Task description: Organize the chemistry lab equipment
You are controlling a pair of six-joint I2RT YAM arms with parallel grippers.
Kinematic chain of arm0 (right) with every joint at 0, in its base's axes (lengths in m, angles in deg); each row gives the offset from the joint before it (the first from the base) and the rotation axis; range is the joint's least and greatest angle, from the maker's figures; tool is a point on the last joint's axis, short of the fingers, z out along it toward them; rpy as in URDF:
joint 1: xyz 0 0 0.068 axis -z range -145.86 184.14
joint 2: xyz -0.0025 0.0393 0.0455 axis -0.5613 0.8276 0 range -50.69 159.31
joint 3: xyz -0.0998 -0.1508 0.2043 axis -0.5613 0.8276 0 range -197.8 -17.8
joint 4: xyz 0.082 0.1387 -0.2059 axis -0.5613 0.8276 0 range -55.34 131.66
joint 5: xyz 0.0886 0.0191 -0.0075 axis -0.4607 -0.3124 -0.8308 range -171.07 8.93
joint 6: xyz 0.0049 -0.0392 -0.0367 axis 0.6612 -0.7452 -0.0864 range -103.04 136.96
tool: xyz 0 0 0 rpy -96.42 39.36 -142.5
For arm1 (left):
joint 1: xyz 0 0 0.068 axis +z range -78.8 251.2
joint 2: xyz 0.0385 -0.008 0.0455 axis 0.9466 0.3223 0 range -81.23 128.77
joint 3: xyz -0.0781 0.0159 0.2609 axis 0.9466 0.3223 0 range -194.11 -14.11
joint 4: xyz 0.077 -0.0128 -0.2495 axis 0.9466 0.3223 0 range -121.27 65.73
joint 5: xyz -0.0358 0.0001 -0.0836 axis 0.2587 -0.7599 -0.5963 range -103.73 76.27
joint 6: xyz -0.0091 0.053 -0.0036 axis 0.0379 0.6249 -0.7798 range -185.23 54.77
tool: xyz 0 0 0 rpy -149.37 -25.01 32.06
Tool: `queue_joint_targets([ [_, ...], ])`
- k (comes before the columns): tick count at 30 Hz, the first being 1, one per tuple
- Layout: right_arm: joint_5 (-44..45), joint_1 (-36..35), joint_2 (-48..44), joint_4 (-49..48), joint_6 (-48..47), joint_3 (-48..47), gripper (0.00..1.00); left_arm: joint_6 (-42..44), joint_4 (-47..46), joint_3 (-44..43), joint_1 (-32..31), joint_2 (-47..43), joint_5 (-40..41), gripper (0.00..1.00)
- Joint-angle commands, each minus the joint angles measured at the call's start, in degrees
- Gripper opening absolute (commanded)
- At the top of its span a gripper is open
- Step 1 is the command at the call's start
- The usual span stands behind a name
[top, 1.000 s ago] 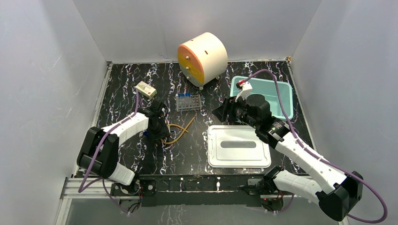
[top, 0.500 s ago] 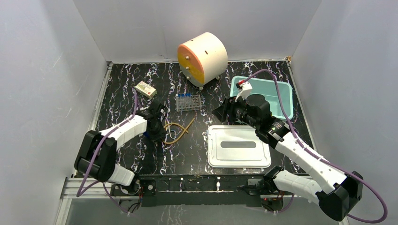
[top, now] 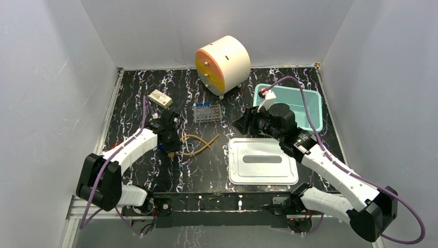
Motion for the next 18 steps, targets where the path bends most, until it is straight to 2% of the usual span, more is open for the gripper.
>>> queue_joint_targets([
  [1,-0.37,-0.11,0.97,-3.51,1.16,-1.64,0.63,3.10,3.48,-4.97,-0.14,-4.56,0.85,0.00],
  [6,-4.28,-0.28,4.67,-1.35,-1.08,-6.14,0.61,8.77,5.46,-9.20,-0.15,-10.73,2.82,0.00],
  [14,-8.89,-0.96,9.67,-3.65,-6.00,-11.95,0.68,23.87,3.72,-14.07,-0.14,-19.81,-4.03,0.00],
  [18,-12.44,-2.00,12.50,-5.44,-8.52,-15.36,0.78,30.95,3.93,-17.82,-0.19,-22.17,-10.10,0.00],
])
